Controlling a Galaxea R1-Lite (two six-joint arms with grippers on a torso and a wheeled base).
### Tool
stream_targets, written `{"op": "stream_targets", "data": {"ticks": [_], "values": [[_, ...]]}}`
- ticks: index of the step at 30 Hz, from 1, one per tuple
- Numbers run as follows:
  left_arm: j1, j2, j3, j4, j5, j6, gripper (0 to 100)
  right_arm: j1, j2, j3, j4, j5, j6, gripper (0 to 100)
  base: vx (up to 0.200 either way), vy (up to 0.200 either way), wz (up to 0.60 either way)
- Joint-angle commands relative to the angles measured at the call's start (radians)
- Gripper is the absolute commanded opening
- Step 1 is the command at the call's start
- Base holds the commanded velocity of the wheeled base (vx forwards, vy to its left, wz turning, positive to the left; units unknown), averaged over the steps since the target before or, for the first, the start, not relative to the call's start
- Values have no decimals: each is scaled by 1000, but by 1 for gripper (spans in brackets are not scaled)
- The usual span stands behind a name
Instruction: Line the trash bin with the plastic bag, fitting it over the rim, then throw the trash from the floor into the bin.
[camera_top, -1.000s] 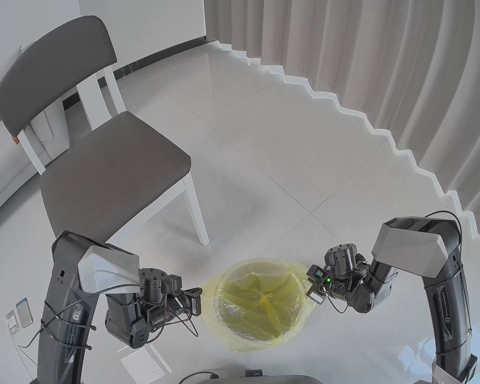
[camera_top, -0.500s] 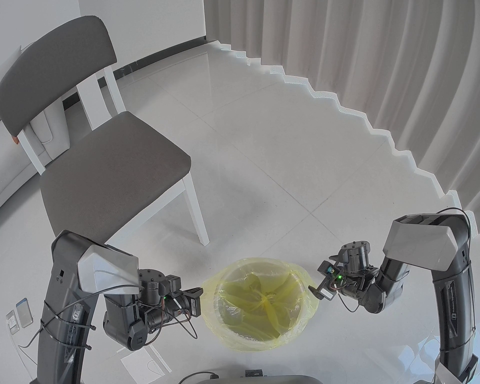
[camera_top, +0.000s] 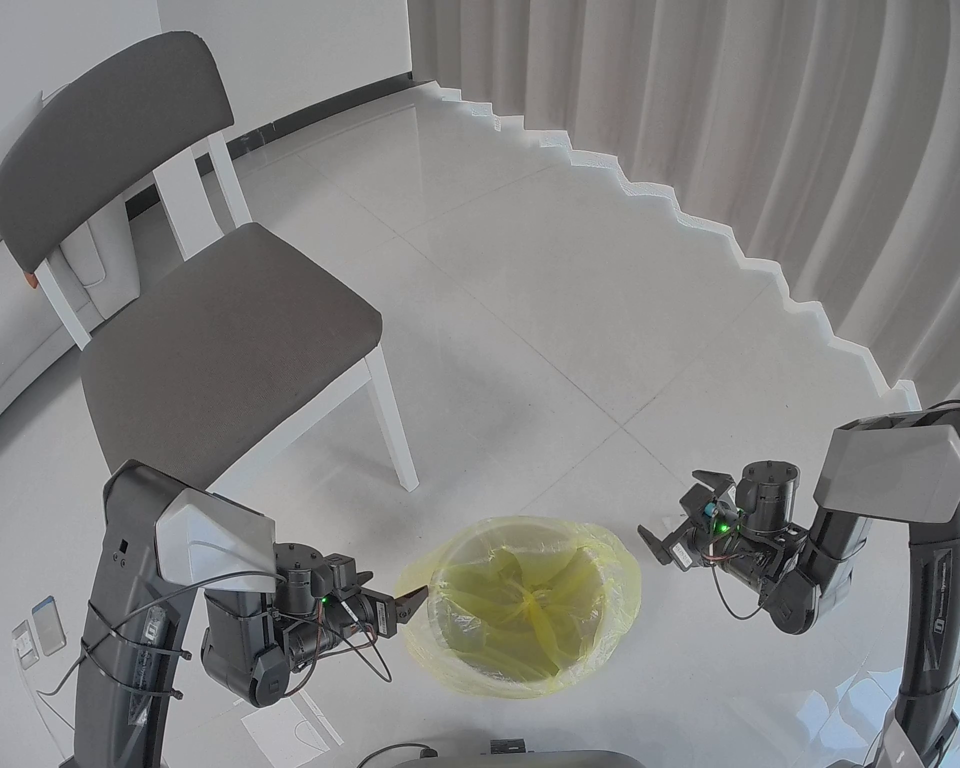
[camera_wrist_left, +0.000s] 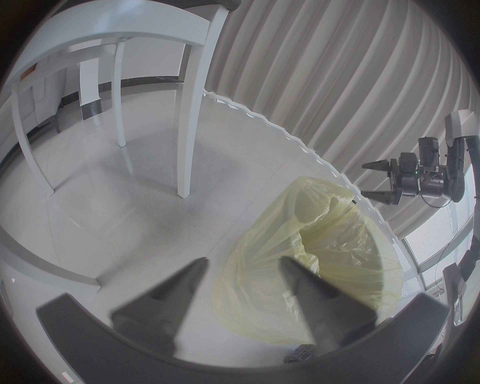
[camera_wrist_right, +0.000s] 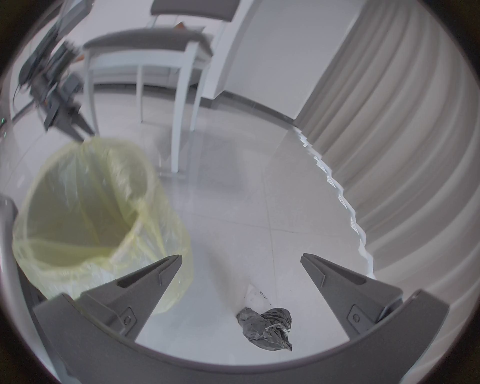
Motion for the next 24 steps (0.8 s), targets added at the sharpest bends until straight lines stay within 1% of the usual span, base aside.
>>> {"op": "stream_targets", "data": {"ticks": [1, 2, 3, 4, 6, 8, 9, 10, 11, 12, 13, 14, 15, 17, 19, 20, 24], "values": [[27, 0, 27, -22, -5, -1, 100, -19, -140, 24, -12, 83, 346, 100, 0, 0, 0], [30, 0, 29, -24, -5, 1, 100, -11, -141, 26, -14, 86, 372, 100, 0, 0, 0], [35, -1, 30, -24, -8, -1, 100, 21, -141, 34, -23, 87, 444, 100, 0, 0, 0], [37, -3, 30, -24, -8, -1, 100, 29, -140, 38, -27, 87, 464, 100, 0, 0, 0], [41, -9, 30, -24, -10, -2, 100, 83, -127, 50, -70, 77, 539, 100, 0, 0, 0], [53, -14, 29, -24, -11, -2, 100, 144, -94, 64, -106, 55, 545, 100, 0, 0, 0], [53, -14, 29, -24, -11, -2, 100, 144, -94, 64, -106, 55, 545, 100, 0, 0, 0], [61, -18, 29, -24, -17, -1, 100, 204, -55, 80, -146, 3, 521, 100, 0, 0, 0], [61, -21, 29, -24, -19, -2, 100, 222, -46, 81, -158, -12, 507, 100, 0, 0, 0], [63, -34, 32, -24, -19, -2, 100, 259, -26, 87, -173, -32, 467, 100, 0, 0, 0], [61, -41, 38, -24, -19, -4, 100, 276, -17, 92, -176, -41, 447, 100, 0, 0, 0], [61, -48, 42, -24, -19, -4, 100, 285, -11, 95, -179, -46, 435, 100, 0, 0, 0], [61, -72, 62, -24, -19, -5, 100, 319, 9, 110, -181, -48, 389, 100, 0, 0, 0], [61, -100, 81, -24, -16, -10, 100, 350, 34, 116, -182, -54, 358, 100, 0, 0, 0], [61, -112, 90, -24, -13, -10, 100, 360, 43, 118, -182, -57, 349, 100, 0, 0, 0], [64, -141, 116, -24, -10, -10, 100, 380, 55, 124, -181, -57, 334, 100, 0, 0, 0], [79, -212, 156, -24, -10, -7, 100, 388, 98, 127, -173, -55, 303, 100, 0, 0, 0]]}}
